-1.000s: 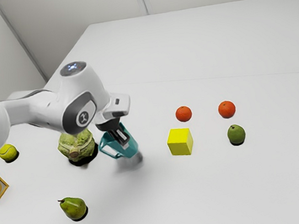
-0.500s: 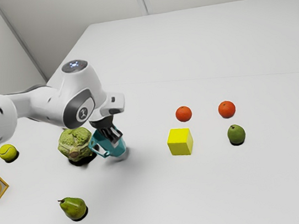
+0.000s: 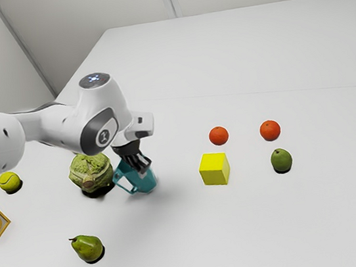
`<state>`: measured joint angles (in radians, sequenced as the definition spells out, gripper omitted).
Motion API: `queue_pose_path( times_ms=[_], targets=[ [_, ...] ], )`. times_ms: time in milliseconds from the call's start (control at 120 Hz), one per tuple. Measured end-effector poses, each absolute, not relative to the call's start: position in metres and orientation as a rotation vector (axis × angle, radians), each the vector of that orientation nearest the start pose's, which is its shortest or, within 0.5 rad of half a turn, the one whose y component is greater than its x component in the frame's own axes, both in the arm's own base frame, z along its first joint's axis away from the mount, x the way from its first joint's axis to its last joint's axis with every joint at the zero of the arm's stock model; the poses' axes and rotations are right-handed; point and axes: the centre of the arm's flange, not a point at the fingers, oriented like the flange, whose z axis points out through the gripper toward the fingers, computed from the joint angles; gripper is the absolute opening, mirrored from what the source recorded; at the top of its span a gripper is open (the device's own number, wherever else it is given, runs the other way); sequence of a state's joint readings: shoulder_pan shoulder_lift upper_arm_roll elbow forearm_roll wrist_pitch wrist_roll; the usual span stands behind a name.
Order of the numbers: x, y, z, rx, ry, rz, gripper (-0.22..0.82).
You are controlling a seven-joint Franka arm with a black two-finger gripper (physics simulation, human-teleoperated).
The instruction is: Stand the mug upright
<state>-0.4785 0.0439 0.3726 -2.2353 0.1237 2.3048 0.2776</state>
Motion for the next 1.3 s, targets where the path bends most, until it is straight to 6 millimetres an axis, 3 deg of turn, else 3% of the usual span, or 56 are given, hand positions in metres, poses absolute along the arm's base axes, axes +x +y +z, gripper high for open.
queue_pose_path(
  times_ms=[158, 442, 700, 800, 933, 1092, 1200, 1300],
  targets=[
    [0.53, -0.049, 0.355, -2.957, 0.683, -0.026, 0.04],
    [0.53, -0.055, 0.357, -2.953, 0.705, -0.033, 0.32],
    [0.537, -0.056, 0.372, -2.945, 0.711, -0.076, 0.52],
    [0.542, -0.056, 0.385, -2.943, 0.708, -0.108, 0.55],
    [0.559, -0.058, 0.419, -2.942, 0.691, -0.173, 0.58],
    [0.597, -0.049, 0.474, -2.977, 0.591, -0.206, 0.59],
    [0.627, -0.022, 0.493, -3.009, 0.474, -0.149, 0.6],
    [0.647, -0.024, 0.504, -3.023, 0.451, -0.092, 0.6]
  ],
)
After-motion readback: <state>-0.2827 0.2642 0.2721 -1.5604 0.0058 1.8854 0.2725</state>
